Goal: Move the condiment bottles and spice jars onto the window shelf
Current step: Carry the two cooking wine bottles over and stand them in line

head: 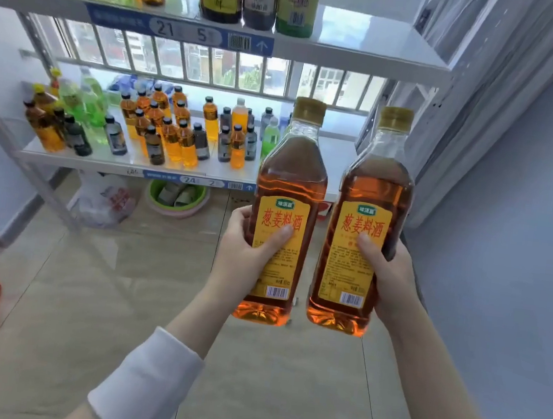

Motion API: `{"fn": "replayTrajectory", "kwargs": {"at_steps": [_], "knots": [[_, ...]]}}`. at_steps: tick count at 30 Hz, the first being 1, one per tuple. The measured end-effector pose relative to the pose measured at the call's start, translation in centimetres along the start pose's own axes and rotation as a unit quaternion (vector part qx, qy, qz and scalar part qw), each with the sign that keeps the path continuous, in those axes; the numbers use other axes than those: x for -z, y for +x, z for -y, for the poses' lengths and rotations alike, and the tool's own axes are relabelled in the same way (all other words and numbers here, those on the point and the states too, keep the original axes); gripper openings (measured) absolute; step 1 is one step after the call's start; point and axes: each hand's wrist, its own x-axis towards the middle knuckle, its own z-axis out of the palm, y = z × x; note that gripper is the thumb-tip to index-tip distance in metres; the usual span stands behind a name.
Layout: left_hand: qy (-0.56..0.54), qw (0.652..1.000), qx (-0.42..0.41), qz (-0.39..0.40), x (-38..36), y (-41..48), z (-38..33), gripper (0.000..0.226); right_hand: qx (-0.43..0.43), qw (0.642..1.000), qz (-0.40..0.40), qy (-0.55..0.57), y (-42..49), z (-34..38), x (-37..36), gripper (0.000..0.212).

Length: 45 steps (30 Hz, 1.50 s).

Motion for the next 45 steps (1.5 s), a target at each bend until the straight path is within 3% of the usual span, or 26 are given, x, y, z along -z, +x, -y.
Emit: {"fn": "replayTrajectory", "kwargs": {"at_steps": [7, 12, 18, 22, 26, 33, 43, 45], "knots": [[-0.032, 0.999, 0.007, 0.001, -2.7, 10.5, -0.3, 0.071, 0.001, 1.0, -0.027, -0.003, 9.7, 1.3, 1.7, 0.045], [-0.036, 0.999, -0.008, 0.001, -6.2, 16.6, -1.4, 0.074, 0.009, 0.999, -0.03, 0.007, 16.2, 3.1, 3.7, 0.074], [-0.026, 0.999, -0.019, 0.007, -8.1, 22.5, -3.1, 0.067, 0.02, 0.999, -0.026, -0.001, 22.8, 5.6, 4.7, 0.068], [-0.024, 1.0, -0.018, 0.006, -8.2, 26.0, -3.7, 0.064, 0.026, 0.999, -0.019, -0.007, 26.0, 6.5, 4.1, 0.083], [-0.02, 1.0, -0.013, 0.007, -7.2, 29.2, -3.3, 0.069, 0.015, 1.0, -0.026, 0.001, 29.1, 6.4, 2.7, 0.068], [-0.011, 1.0, -0.016, 0.02, -5.2, 36.1, -4.9, 0.07, 0.027, 0.999, -0.034, -0.002, 35.4, 8.5, -1.0, 0.064], [-0.002, 0.999, -0.025, 0.026, -5.6, 41.2, -7.2, 0.058, 0.036, 0.999, -0.036, -0.011, 40.1, 10.8, -2.6, 0.075], [0.002, 0.999, -0.025, 0.023, -6.2, 41.8, -7.4, 0.066, 0.041, 0.998, -0.036, -0.009, 40.8, 11.2, -2.2, 0.073]]}}
